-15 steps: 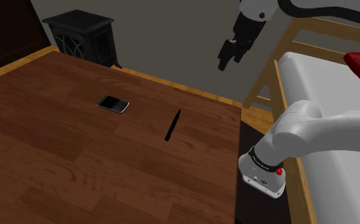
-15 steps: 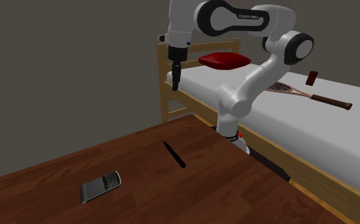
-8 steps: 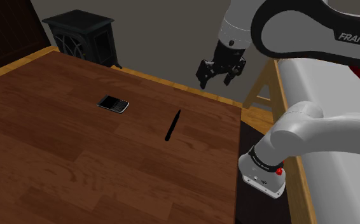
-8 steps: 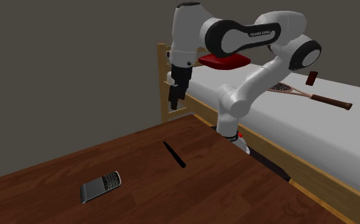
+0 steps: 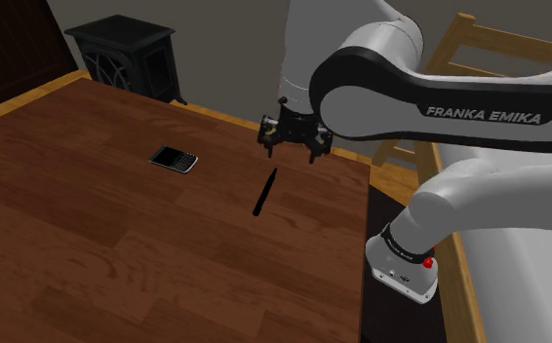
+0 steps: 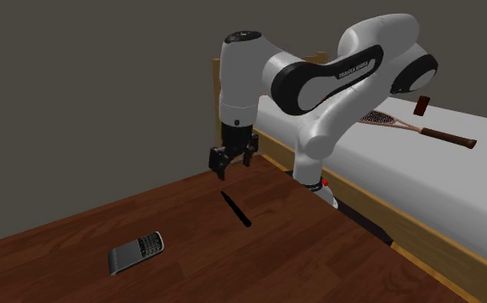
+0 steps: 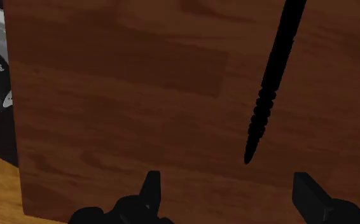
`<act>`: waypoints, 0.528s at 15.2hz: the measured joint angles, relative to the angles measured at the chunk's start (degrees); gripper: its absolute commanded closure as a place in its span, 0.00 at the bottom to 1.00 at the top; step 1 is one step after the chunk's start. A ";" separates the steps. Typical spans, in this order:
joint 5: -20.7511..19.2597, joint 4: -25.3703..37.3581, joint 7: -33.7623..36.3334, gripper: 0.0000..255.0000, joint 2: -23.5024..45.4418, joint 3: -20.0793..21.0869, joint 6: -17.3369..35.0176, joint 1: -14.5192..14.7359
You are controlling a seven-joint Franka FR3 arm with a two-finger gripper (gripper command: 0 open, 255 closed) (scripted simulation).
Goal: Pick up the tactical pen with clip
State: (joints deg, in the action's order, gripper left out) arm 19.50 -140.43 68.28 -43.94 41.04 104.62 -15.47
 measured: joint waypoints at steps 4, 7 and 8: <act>1.37 2.55 11.67 0.00 5.13 8.11 3.64 -5.77; 2.00 1.36 13.19 0.00 6.04 10.03 5.94 -6.38; 2.10 0.85 13.31 0.00 6.47 10.59 6.90 -6.64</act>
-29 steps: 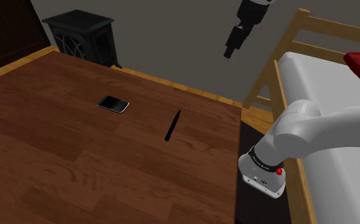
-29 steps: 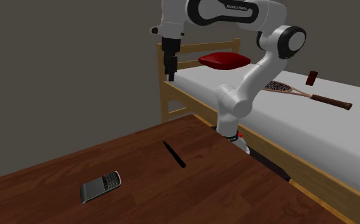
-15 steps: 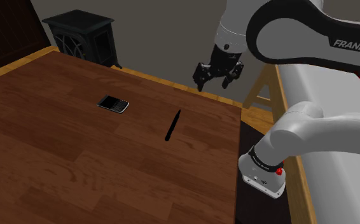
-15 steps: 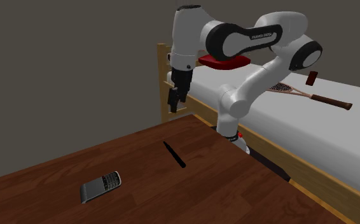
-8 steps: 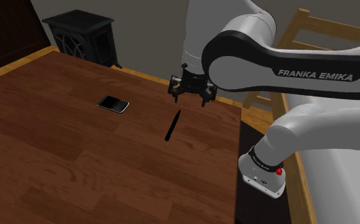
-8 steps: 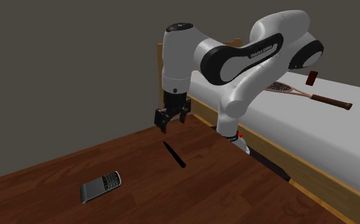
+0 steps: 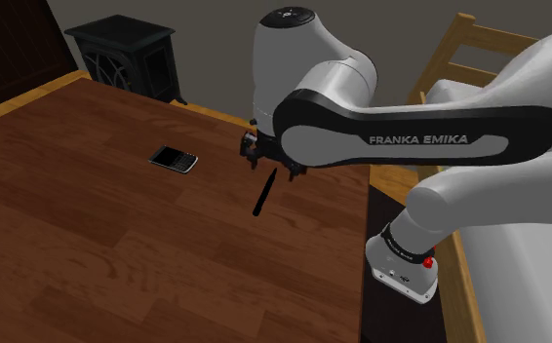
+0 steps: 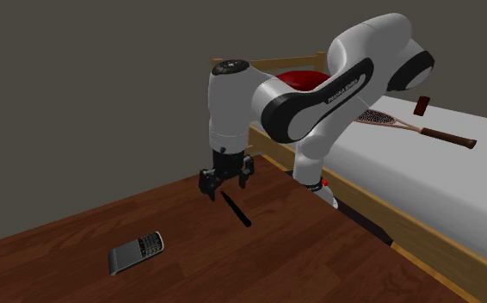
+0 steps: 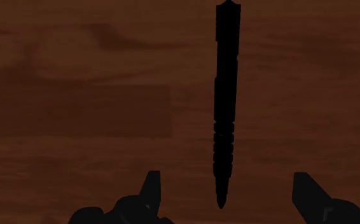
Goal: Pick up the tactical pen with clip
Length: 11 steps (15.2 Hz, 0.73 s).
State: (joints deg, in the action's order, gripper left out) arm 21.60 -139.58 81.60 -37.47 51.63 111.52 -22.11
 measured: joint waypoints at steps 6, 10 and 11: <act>0.54 -1.84 0.34 1.00 0.87 1.54 2.84 -0.32; 0.56 -1.92 0.32 1.00 0.89 1.57 2.94 -0.33; 0.56 -1.92 0.32 1.00 0.89 1.57 2.95 -0.33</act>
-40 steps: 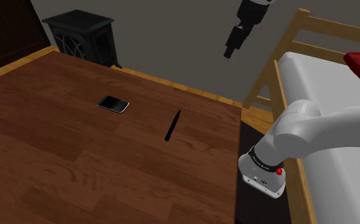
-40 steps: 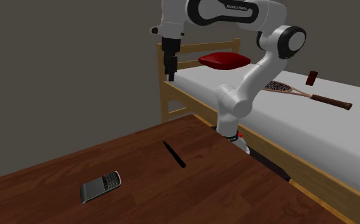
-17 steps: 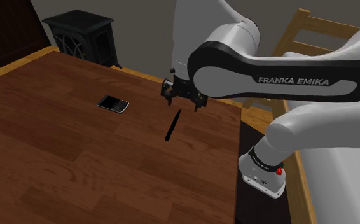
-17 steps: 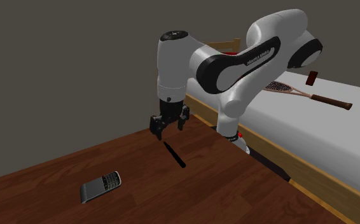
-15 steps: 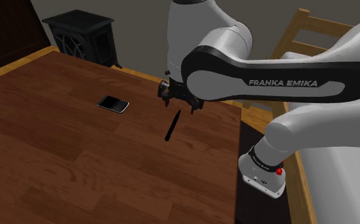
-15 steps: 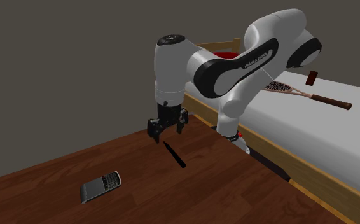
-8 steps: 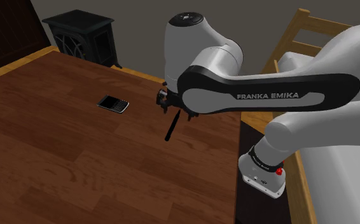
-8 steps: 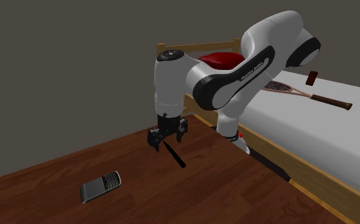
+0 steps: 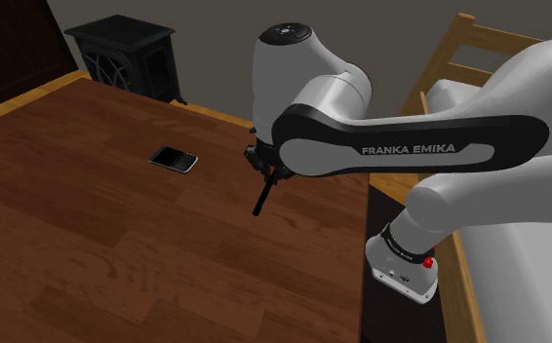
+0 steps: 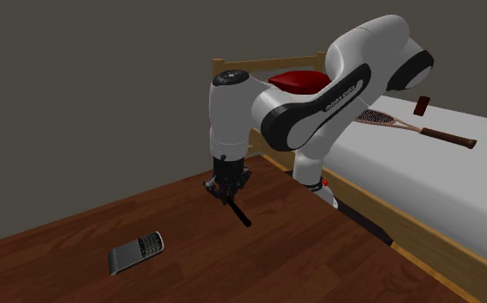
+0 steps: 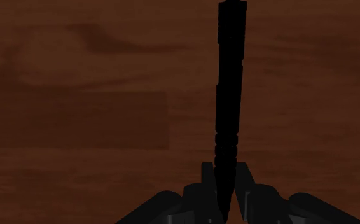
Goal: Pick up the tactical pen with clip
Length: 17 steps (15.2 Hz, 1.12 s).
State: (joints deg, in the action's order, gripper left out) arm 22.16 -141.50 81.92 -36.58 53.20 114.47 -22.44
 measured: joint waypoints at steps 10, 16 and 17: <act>-0.78 3.15 -0.32 1.00 -1.67 -2.61 -4.97 0.71; -1.86 6.82 -0.72 1.00 -2.59 -4.98 -9.72 0.81; -2.07 7.50 -0.76 1.00 -2.62 -5.28 -10.46 0.76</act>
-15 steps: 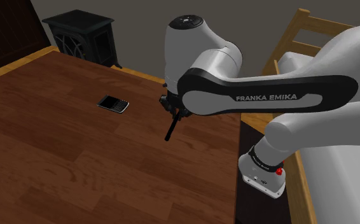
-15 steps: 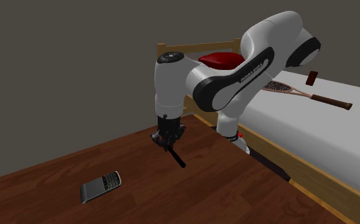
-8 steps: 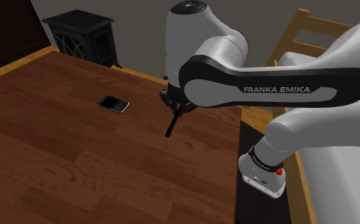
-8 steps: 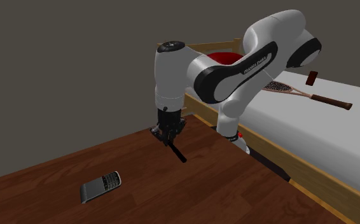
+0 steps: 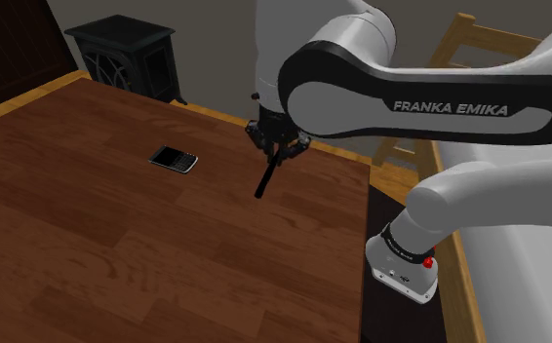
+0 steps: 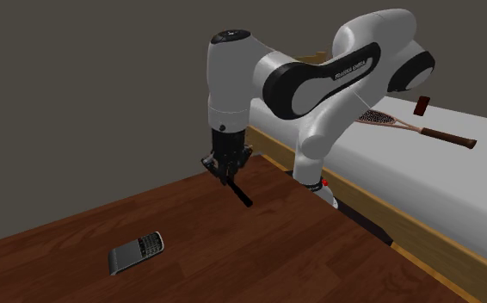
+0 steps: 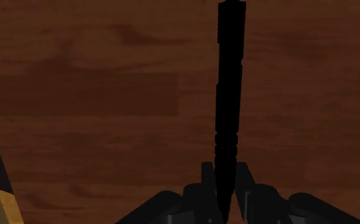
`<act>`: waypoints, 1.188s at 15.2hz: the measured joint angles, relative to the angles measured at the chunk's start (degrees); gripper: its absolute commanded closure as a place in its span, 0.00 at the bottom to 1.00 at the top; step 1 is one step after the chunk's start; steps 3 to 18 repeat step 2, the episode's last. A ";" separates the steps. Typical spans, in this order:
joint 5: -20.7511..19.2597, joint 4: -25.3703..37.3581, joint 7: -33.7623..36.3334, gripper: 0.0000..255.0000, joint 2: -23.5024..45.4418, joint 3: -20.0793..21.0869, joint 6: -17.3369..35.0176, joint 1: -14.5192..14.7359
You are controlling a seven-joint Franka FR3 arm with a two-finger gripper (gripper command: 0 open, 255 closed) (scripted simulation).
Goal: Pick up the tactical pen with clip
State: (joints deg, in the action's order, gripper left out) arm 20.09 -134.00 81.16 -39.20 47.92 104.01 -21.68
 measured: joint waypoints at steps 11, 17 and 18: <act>-0.29 1.00 0.00 1.00 0.04 -0.34 -0.99 -0.12; -0.29 1.00 0.00 1.00 0.04 -0.34 -0.99 -0.12; -0.29 1.00 0.00 1.00 0.04 -0.34 -0.99 -0.12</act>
